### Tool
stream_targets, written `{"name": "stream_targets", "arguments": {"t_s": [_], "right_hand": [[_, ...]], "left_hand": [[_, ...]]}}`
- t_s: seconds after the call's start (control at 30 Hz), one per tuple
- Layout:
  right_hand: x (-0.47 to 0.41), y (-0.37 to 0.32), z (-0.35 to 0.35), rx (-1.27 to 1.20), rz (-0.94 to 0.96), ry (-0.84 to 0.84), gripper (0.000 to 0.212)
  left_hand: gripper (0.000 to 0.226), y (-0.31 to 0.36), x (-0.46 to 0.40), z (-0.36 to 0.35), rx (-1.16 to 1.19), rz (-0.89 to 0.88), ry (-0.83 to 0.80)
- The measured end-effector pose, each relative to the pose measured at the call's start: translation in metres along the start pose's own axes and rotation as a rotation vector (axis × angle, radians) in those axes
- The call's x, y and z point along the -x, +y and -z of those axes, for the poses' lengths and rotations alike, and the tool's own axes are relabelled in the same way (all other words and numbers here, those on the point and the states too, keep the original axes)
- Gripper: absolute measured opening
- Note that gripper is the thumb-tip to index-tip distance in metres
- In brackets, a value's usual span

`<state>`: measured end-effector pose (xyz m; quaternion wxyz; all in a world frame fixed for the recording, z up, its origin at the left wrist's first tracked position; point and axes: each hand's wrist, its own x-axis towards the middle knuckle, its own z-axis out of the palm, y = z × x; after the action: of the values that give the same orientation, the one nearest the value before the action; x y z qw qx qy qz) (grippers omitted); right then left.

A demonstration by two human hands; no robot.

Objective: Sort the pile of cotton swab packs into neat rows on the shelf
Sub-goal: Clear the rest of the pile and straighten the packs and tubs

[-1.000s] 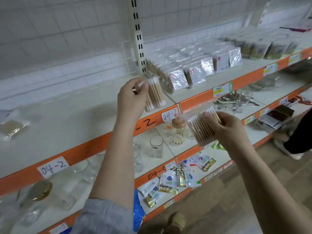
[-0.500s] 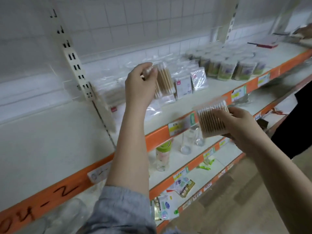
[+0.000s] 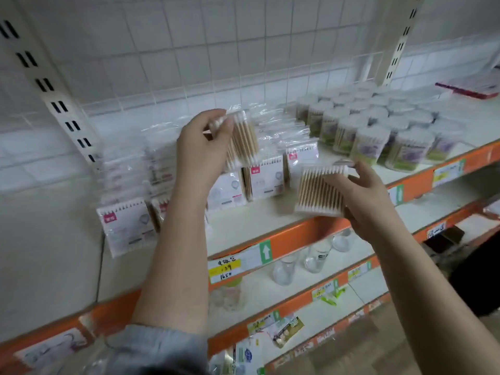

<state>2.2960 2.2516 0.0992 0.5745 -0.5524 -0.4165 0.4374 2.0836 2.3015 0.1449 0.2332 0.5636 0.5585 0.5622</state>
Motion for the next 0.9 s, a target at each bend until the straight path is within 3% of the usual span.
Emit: {"name": "stream_targets", "arguments": {"t_s": [0.2, 0.4, 0.5, 0.67, 0.8, 0.9], "right_hand": [[-0.043, -0.007, 0.024, -0.007, 0.021, -0.170, 0.026], [-0.081, -0.033, 0.056, 0.045, -0.060, -0.414, 0.015], [-0.096, -0.040, 0.065, 0.019, -0.106, -0.500, 0.025], [-0.112, -0.043, 0.073, 0.084, -0.104, -0.633, 0.018], [-0.123, -0.053, 0.081, -0.122, -0.267, -0.845, 0.027], [-0.126, -0.055, 0.084, -0.126, -0.166, -0.913, 0.034]], "left_hand": [[0.017, 0.011, 0.010, -0.020, -0.049, 0.028, 0.179], [0.020, 0.030, 0.036, -0.048, -0.124, 0.056, 0.392], [0.024, 0.035, 0.048, -0.059, -0.251, 0.054, 0.442], [0.023, 0.040, 0.064, -0.076, -0.269, 0.093, 0.512], [0.022, 0.044, 0.066, -0.077, -0.274, 0.124, 0.552], [0.020, 0.047, 0.064, -0.074, -0.291, 0.112, 0.554]]}}
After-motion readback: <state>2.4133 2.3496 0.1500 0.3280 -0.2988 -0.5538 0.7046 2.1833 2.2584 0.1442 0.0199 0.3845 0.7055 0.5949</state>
